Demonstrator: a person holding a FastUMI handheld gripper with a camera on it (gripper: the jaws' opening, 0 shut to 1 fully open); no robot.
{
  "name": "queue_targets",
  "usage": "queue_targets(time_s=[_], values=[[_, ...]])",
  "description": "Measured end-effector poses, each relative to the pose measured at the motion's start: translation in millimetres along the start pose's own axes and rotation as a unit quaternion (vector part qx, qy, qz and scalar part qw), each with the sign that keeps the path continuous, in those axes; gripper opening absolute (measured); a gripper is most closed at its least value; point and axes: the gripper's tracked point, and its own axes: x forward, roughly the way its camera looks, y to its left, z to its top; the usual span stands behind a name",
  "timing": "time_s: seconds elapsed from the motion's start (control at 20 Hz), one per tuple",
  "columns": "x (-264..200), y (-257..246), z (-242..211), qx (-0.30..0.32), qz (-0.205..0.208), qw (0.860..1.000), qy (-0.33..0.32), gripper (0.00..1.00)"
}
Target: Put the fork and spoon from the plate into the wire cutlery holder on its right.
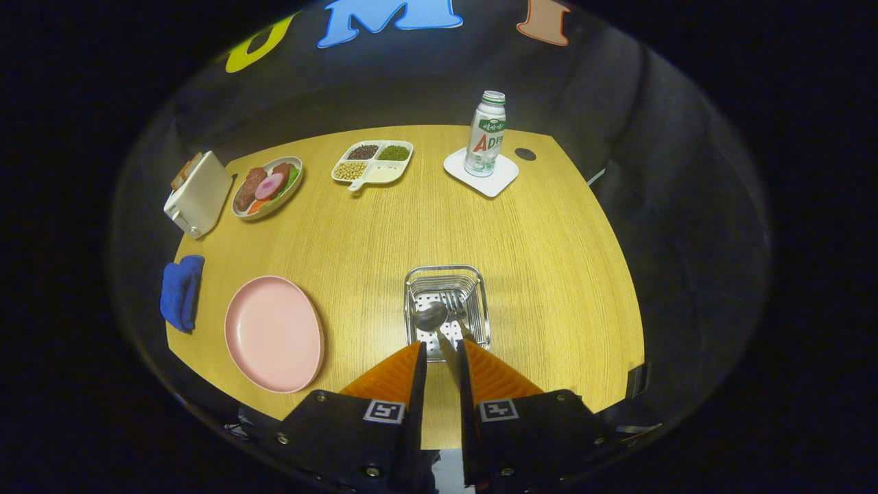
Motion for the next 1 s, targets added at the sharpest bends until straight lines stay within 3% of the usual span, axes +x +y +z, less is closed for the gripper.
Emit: queue_targets(time_s=[0.2,0.35,0.7,1.0], values=[[-16,-3,30,0.017,-0.007,0.997,-0.077,0.25],[-42,-2,63,0.024,-0.008,0.986,-0.168,0.25],[-133,-9,128,0.037,-0.028,0.926,-0.375,0.25],[-190,4,157,-0.014,-0.043,0.884,-0.465,0.25]])
